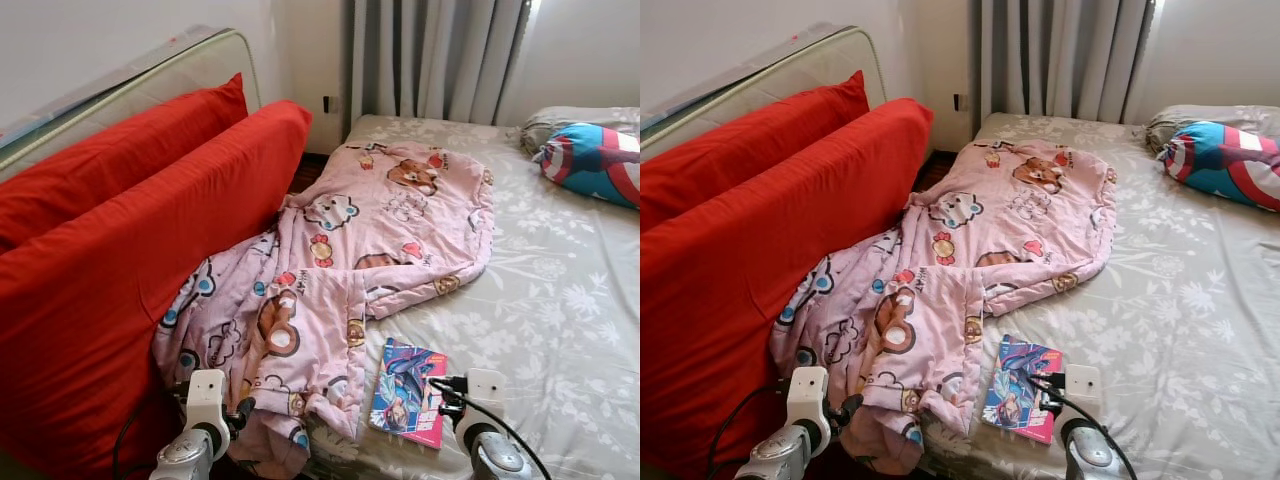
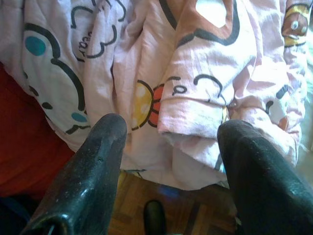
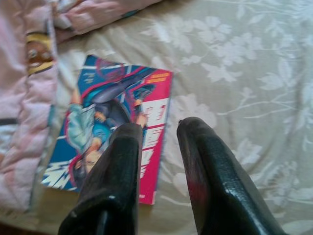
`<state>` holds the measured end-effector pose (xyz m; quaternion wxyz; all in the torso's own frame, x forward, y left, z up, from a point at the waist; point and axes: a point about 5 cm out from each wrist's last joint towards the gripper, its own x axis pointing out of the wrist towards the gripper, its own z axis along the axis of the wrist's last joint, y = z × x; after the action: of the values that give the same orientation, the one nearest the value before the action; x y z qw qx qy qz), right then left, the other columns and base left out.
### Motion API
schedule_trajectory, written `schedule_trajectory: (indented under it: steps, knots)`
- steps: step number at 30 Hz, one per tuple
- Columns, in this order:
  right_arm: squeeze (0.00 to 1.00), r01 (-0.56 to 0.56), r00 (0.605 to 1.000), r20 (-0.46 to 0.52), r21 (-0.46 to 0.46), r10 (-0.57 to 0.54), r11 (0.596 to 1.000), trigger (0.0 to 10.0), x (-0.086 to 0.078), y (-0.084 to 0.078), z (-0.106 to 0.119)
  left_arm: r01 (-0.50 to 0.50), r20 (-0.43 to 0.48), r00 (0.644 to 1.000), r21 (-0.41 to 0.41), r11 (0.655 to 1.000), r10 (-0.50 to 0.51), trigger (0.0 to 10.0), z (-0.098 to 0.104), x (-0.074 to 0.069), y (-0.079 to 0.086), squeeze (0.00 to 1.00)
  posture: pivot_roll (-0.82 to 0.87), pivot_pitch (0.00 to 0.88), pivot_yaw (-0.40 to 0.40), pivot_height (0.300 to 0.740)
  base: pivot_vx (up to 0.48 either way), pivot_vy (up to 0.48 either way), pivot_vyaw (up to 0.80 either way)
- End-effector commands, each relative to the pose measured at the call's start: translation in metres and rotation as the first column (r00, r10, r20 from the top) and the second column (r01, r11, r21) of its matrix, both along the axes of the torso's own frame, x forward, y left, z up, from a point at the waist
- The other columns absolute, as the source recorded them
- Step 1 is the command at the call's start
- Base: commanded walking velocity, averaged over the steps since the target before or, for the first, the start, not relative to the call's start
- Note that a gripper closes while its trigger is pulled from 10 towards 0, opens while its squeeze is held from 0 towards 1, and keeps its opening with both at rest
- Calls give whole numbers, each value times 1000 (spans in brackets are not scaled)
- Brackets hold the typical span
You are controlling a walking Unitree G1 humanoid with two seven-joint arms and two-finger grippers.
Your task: Clean up the room
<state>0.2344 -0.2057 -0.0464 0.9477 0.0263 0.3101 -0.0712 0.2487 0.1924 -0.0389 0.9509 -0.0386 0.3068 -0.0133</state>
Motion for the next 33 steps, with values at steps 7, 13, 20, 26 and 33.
schedule_trajectory:
  steps: [7, 13, 20, 26, 33]
  knots:
    - [0, 30, 992, 126, -58, -22, 998, 10000, -8, -6, 4, -44, 47, 998, 8, 999, 44, 10000, 1, -4, 7, 0, 11, 0, 61, 726, 0, 0, 0]
    - [0, 71, 965, 256, -77, -49, 994, 10000, -12, -18, 14, -32, 185, 982, -3, 999, 32, 10000, 16, 10, 1, 0, 25, 0, 43, 726, 0, 0, 0]
    - [0, -29, 862, 498, -137, 95, 990, 10000, 1, 3, 46, -63, 439, 897, -2, 998, 58, 10000, 47, 23, 3, 0, 44, 0, 16, 726, 0, 0, 0]
    - [0, 21, 827, 560, -101, 39, 995, 10000, -5, 11, 54, -41, 521, 854, 25, 999, 22, 10000, 58, 20, 6, 0, 18, 0, 24, 726, 0, 0, 0]
    - [0, 45, 835, 549, -105, 20, 993, 10000, -13, 11, 56, -64, 591, 806, 49, 997, 23, 10000, 72, 15, 13, 0, 26, 0, 22, 726, 0, 0, 0]
